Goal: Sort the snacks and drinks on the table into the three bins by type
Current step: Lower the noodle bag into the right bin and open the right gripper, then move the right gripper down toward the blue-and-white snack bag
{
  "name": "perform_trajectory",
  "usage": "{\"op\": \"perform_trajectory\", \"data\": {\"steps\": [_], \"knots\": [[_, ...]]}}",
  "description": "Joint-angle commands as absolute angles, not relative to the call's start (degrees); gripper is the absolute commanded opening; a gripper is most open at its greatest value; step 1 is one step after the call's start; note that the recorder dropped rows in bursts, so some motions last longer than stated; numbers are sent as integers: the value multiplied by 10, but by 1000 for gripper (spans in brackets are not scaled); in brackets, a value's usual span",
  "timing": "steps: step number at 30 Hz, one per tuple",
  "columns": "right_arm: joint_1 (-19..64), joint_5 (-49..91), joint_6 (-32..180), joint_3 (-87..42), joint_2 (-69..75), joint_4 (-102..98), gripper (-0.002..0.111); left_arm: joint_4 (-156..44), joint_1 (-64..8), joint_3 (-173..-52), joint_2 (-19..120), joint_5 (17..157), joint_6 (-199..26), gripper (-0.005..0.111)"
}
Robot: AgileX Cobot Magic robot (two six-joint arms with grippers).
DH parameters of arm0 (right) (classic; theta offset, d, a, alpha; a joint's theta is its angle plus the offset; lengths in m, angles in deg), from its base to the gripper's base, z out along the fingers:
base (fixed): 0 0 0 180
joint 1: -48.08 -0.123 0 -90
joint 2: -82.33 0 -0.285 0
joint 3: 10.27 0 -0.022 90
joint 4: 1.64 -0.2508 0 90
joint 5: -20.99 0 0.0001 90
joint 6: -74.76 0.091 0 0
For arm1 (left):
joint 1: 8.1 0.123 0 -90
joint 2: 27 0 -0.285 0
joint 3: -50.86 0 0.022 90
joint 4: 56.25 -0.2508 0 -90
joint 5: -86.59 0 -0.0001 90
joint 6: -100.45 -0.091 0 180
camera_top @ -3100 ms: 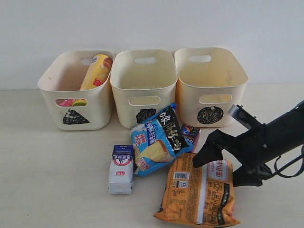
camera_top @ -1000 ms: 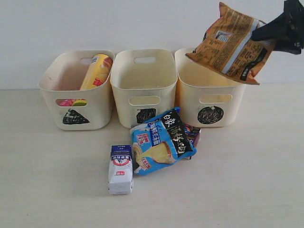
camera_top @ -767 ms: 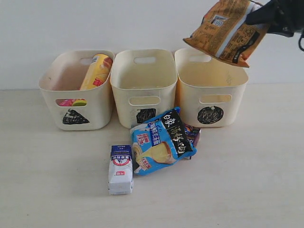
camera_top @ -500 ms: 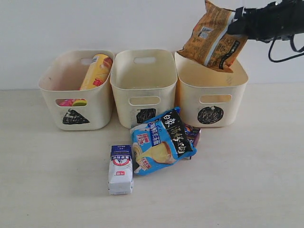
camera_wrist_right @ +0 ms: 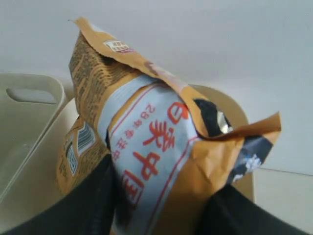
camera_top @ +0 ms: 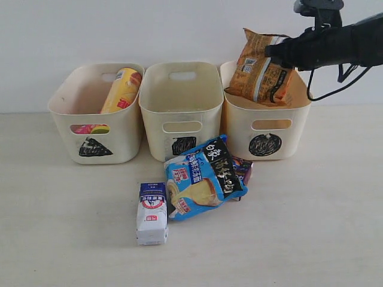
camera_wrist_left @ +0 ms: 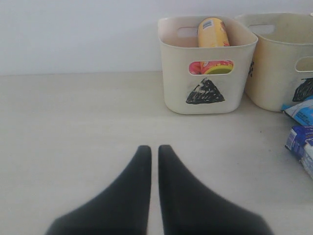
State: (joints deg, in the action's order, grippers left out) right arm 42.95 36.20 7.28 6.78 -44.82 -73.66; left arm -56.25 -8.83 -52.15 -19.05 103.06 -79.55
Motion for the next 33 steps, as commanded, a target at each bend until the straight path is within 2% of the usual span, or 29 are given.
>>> {"op": "perform_trajectory", "data": {"steps": [1, 2, 3, 4, 6, 8, 9, 12, 14, 16, 17, 25, 33], "knots": [[427, 357, 67, 75, -453, -743, 32, -563, -86, -519, -192, 1029, -800, 4], [427, 360, 67, 75, -454, -743, 41, -563, -86, -519, -192, 1029, -800, 4], [427, 364, 67, 75, -455, -743, 65, -563, -86, -519, -192, 1029, -800, 4], [427, 364, 67, 75, -455, -743, 83, -563, -86, -519, -192, 1029, -800, 4], [428, 362, 67, 75, -447, -742, 91, -563, -86, -519, -192, 1029, -800, 4], [428, 362, 67, 75, -438, -738, 85, -563, -86, -519, -192, 1029, -800, 4], [428, 366, 67, 75, -427, -726, 78, -563, -86, -519, -192, 1029, -800, 4], [428, 418, 67, 75, -403, -684, 45, -563, -86, -519, -192, 1029, -800, 4], [428, 444, 77, 75, -392, -665, 29, -563, -86, -519, -192, 1029, -800, 4], [428, 477, 108, 75, -379, -632, 4, -563, -86, -519, -192, 1029, -800, 4], [428, 486, 128, 75, -374, -612, 0, -563, -86, -519, -192, 1029, -800, 4], [428, 561, 402, 75, -323, -255, 0, -563, -86, -519, -192, 1029, -800, 4], [428, 673, 485, 68, -272, -149, 0, -563, -86, -519, -192, 1029, -800, 4]]}}
